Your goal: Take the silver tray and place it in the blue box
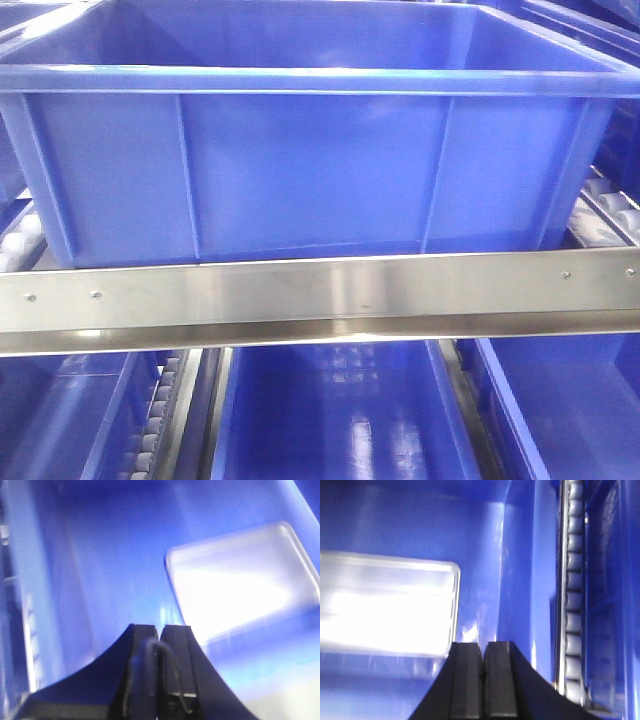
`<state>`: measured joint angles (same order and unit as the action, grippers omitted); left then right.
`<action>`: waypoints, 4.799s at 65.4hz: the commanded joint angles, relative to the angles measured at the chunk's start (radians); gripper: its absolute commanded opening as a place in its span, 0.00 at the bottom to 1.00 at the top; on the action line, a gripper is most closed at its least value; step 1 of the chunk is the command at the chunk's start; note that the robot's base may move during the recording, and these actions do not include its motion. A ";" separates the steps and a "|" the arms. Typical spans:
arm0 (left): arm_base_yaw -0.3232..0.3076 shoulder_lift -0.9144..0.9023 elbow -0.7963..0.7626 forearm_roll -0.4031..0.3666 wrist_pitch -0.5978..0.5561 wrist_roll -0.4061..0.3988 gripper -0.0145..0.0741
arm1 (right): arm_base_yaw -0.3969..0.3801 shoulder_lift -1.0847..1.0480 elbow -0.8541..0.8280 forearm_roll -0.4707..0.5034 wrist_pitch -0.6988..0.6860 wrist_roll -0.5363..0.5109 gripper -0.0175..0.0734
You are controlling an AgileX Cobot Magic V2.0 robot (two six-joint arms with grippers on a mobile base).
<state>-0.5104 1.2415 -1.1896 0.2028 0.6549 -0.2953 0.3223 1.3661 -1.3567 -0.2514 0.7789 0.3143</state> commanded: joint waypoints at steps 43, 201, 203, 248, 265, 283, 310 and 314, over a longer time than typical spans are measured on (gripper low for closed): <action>0.000 -0.724 0.505 0.031 -0.282 0.004 0.05 | 0.000 -0.943 0.875 -0.037 -0.562 -0.027 0.25; 0.592 -1.232 1.215 -0.369 -0.646 0.373 0.05 | 0.000 -1.000 0.875 -0.038 -0.562 -0.027 0.25; 0.592 -1.232 1.215 -0.369 -0.646 0.373 0.05 | 0.000 -1.000 0.875 -0.038 -0.562 -0.027 0.25; 0.393 -1.232 1.215 -0.339 -0.642 0.373 0.05 | 0.000 -1.001 0.875 -0.038 -0.562 -0.027 0.25; 0.393 -1.232 1.215 -0.339 -0.642 0.373 0.05 | 0.000 -0.998 0.877 -0.038 -0.562 -0.027 0.25; 0.393 -1.232 1.215 -0.339 -0.642 0.373 0.05 | -0.157 -1.020 0.917 0.140 -0.588 -0.202 0.25; 0.393 -1.232 1.215 -0.339 -0.642 0.373 0.05 | -0.317 -1.332 1.340 0.227 -0.801 -0.253 0.25; 0.393 -1.232 1.215 -0.339 -0.642 0.373 0.05 | -0.317 -1.386 1.391 0.227 -0.833 -0.253 0.25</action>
<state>-0.1127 0.0000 0.0291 -0.1359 0.1028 0.0753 0.0124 0.0306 0.0087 -0.0236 0.0886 0.0738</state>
